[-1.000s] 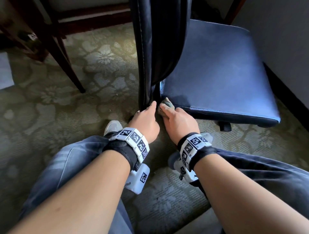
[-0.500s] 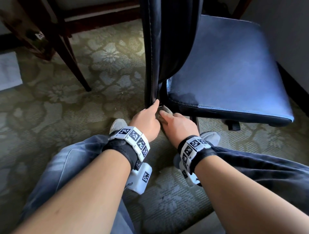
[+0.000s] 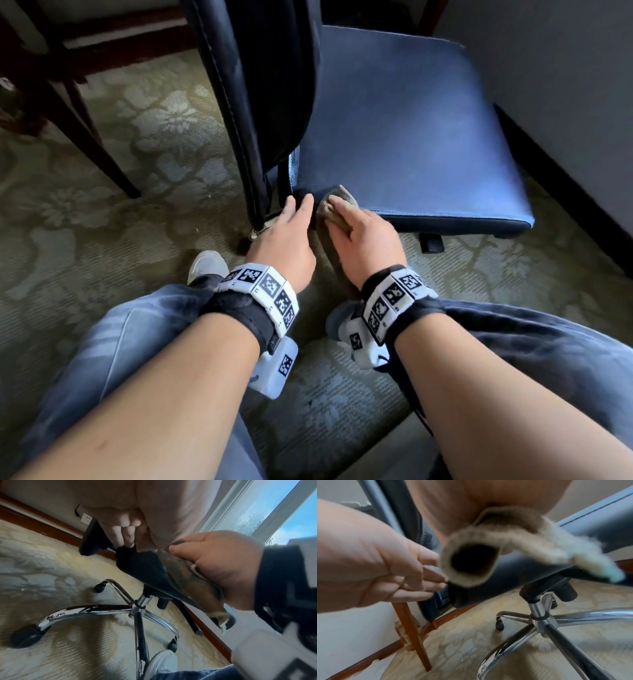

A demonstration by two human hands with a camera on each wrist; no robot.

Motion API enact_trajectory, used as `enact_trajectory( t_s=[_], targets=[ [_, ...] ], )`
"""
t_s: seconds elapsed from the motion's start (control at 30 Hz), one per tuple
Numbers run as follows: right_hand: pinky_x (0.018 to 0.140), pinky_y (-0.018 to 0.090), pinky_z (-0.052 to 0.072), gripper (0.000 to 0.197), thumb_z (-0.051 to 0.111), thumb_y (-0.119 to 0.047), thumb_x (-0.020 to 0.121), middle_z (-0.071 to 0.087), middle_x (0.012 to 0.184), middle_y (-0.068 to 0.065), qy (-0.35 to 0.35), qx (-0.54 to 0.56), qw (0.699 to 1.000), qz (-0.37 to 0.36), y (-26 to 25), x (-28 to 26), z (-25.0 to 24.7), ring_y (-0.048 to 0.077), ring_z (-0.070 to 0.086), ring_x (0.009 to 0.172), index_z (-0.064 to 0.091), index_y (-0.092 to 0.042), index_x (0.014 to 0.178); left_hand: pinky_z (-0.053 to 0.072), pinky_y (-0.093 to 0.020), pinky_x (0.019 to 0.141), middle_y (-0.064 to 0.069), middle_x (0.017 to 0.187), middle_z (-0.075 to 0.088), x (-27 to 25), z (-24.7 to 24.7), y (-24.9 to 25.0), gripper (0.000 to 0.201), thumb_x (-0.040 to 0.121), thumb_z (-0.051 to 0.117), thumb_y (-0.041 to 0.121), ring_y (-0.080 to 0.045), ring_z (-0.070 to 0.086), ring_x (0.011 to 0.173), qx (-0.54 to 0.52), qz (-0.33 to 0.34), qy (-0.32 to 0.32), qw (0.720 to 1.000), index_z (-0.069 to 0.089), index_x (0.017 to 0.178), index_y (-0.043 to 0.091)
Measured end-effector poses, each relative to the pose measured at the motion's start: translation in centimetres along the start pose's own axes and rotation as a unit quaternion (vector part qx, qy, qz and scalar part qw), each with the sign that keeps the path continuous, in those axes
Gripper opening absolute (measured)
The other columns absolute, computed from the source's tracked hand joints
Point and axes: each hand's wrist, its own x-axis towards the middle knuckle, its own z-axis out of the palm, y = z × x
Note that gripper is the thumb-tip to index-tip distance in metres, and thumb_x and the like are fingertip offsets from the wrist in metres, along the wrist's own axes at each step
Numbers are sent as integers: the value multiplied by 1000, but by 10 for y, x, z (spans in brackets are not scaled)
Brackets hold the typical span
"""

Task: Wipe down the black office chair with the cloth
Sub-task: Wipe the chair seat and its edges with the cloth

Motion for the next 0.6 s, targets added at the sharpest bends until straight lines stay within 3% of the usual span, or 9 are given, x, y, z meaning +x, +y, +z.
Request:
enact_trajectory(
  t_s=[0.07, 0.23, 0.33, 0.47, 0.6],
  targets=[
    [91, 41, 55, 41, 53, -45, 101, 72, 118, 7, -20, -28, 999, 14, 4, 7, -1, 30, 67, 106, 58, -37, 141, 40, -45, 114, 2, 177, -1, 1, 3, 3, 79, 99, 41, 4, -32, 40, 149, 11, 12, 14, 1000, 13, 167, 32],
    [96, 40, 53, 42, 51, -44, 102, 71, 127, 3, -38, -35, 997, 53, 15, 9, 1, 27, 65, 115, 55, -43, 143, 30, -46, 125, 7, 176, -5, 12, 11, 4, 75, 98, 37, -1, -13, 5, 162, 42, 71, 23, 996, 14, 166, 23],
    [97, 37, 52, 40, 50, -44, 103, 70, 129, 2, -27, -34, 996, 82, 24, 7, -7, 26, 64, 117, 56, -44, 142, 24, -42, 128, 8, 176, -5, 16, 14, 3, 75, 99, 36, 0, -10, 1, 162, 49, 71, 8, 996, 13, 167, 22],
    [94, 31, 49, 39, 50, -46, 103, 71, 127, 4, -17, -25, 992, 127, 30, 1, -11, 26, 66, 114, 56, -46, 142, 5, -38, 132, 5, 177, -5, 16, 15, 5, 76, 99, 36, 2, -10, 1, 162, 103, 79, 9, 991, 9, 167, 21],
    [98, 33, 50, 40, 48, -48, 103, 70, 129, 2, -8, -13, 989, 147, 33, 0, -15, 26, 65, 115, 54, -48, 143, 0, -37, 132, 6, 176, -7, 14, 16, 10, 77, 99, 33, 3, -9, 0, 162, 131, 63, 15, 989, 5, 168, 21]
  ],
)
